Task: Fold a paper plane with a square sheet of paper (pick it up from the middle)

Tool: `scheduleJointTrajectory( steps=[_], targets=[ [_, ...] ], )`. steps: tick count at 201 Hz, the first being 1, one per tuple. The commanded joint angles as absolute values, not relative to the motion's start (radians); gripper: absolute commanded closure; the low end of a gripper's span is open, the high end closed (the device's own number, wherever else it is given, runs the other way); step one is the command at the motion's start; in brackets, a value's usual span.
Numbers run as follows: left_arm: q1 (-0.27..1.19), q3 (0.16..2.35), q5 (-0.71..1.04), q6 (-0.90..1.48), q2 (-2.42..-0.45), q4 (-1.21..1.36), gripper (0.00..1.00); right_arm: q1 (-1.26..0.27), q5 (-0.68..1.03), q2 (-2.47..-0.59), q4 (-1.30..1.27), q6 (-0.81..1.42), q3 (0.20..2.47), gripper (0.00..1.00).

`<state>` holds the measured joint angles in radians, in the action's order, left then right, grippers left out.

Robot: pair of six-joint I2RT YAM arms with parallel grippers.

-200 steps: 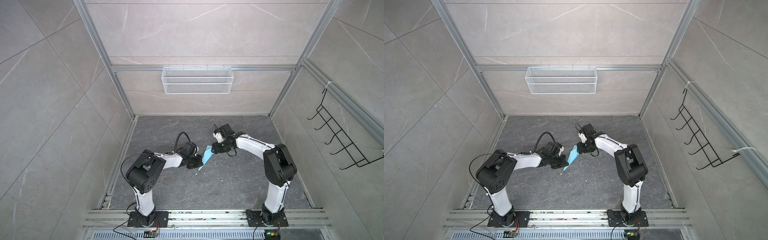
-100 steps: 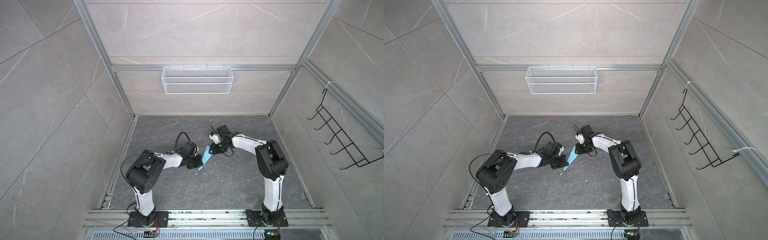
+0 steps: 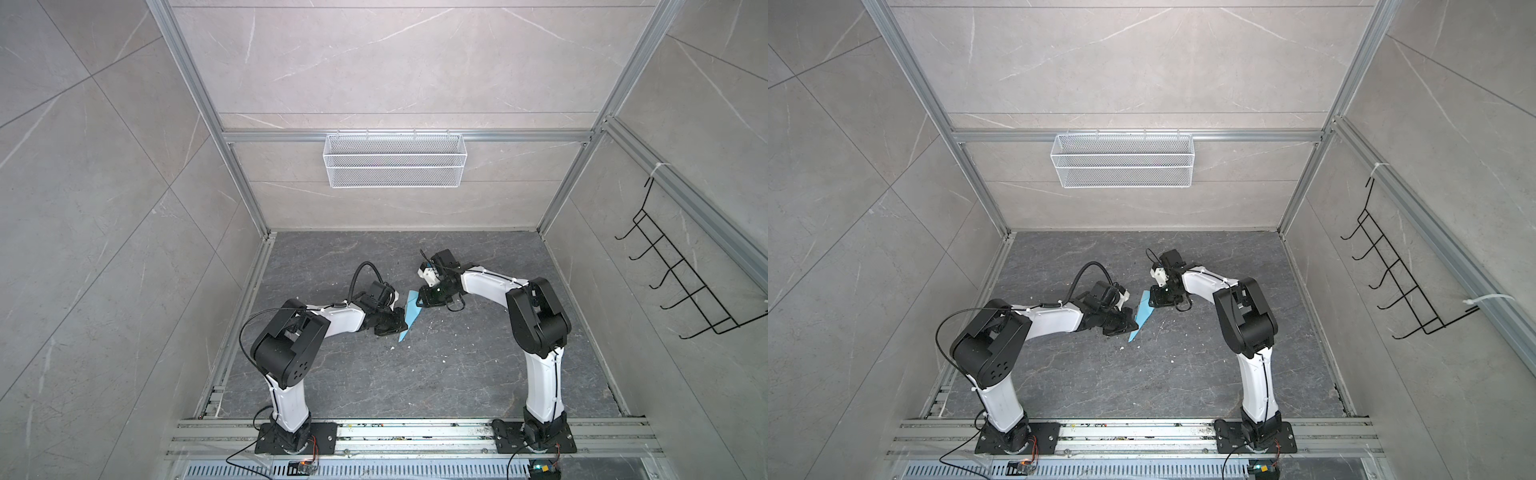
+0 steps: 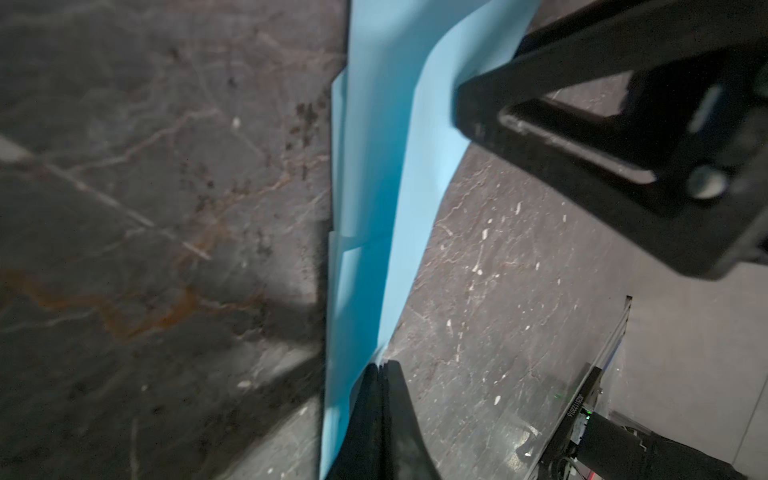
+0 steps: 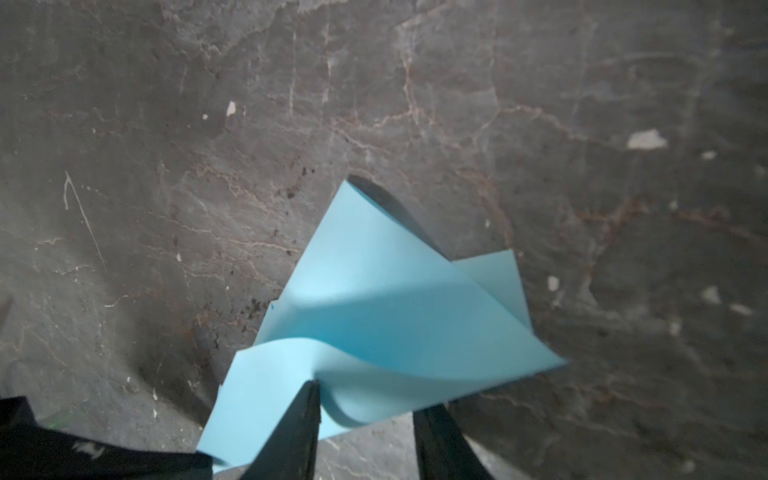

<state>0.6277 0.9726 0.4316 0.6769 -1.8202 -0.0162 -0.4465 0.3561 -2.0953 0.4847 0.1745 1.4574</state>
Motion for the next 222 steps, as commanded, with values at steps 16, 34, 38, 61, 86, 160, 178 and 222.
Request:
scheduleJointTrajectory(
  steps=[16, 34, 38, 61, 86, 160, 178, 222],
  targets=[
    [0.624, 1.057, 0.44, 0.662, -1.847, 0.025, 0.97, -0.448, 0.28, -2.152, 0.567, 0.206, 1.464, 0.58],
    [0.625, 1.088, 0.42, 0.67, -1.878, 0.02, 0.97, -0.449, 0.27, -2.157, 0.573, 0.21, 1.463, 0.57],
    [0.625, 1.095, 0.416, 0.671, -1.884, 0.015, 0.98, -0.45, 0.267, -2.157, 0.574, 0.213, 1.462, 0.57],
    [0.625, 1.128, 0.382, 0.667, -1.914, -0.005, 0.98, -0.451, 0.261, -2.157, 0.574, 0.221, 1.455, 0.56],
    [0.626, 1.155, 0.37, 0.666, -1.95, -0.027, 0.99, -0.453, 0.259, -2.158, 0.57, 0.23, 1.451, 0.55],
    [0.627, 1.137, 0.266, 0.666, -1.972, -0.105, 1.0, -0.456, 0.273, -2.142, 0.565, 0.245, 1.454, 0.51],
    [0.626, 1.124, 0.251, 0.673, -1.973, -0.11, 1.0, -0.456, 0.294, -2.114, 0.55, 0.253, 1.457, 0.5],
    [0.626, 1.071, 0.224, 0.69, -1.967, -0.099, 1.0, -0.422, 0.404, -1.95, 0.381, 0.277, 1.357, 0.49]
  ],
)
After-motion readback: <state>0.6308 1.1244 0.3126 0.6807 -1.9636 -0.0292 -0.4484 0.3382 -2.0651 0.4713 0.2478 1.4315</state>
